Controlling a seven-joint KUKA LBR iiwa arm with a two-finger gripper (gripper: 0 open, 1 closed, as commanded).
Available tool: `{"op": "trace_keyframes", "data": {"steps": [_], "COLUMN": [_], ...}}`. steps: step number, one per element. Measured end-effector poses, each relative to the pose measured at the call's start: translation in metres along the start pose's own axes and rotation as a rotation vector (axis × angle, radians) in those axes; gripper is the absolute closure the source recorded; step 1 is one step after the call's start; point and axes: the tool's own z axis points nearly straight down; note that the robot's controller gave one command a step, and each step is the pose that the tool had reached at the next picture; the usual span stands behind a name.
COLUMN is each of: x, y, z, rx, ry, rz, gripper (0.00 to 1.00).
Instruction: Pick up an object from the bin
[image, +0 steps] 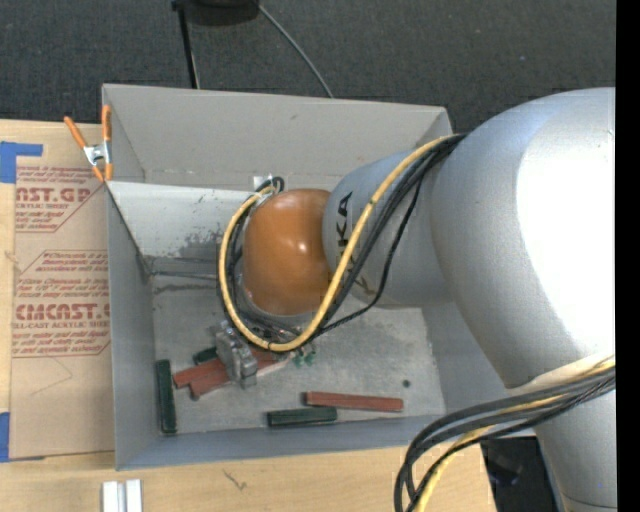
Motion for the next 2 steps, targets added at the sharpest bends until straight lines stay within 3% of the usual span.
{"op": "trace_keyframes", "data": {"steps": [1, 2], "x": [0.0040, -0.0010], "y": [-0.0003, -0.0002], "z": [0.0051, -0.0002], "rx": [0.000, 0.000], "ry": [0.012, -0.005], "rz": [0.000, 0.000], "gripper": [0.00, 1.00]}}
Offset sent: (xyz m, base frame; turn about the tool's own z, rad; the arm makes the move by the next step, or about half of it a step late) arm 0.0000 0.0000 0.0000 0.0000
